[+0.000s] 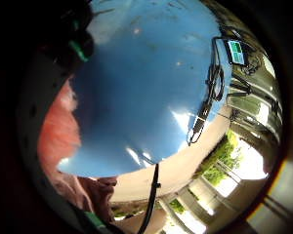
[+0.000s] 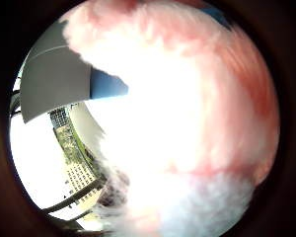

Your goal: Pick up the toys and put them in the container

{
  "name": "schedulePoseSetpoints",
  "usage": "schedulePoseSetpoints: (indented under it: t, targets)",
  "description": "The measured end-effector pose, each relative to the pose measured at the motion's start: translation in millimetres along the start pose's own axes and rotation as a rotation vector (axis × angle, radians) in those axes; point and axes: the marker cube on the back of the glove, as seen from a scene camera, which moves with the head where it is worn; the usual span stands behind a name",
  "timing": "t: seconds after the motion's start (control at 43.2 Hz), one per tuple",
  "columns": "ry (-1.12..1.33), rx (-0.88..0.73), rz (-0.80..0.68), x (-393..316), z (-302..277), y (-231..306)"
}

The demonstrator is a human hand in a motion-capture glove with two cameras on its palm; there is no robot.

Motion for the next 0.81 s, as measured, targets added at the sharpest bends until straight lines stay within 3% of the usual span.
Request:
schedulePoseSetpoints:
  t: [0.278, 0.394, 0.533, 0.811]
  targets:
    - [-0.065, 0.152, -0.057, -3, -1, -18]
    - [-0.131, 0.106, -0.088, 2, -23, -27]
    - [-0.187, 0.122, -0.099, 14, -113, -26]
    - [-0.053, 0.353, -0.074, -7, -313, -7]
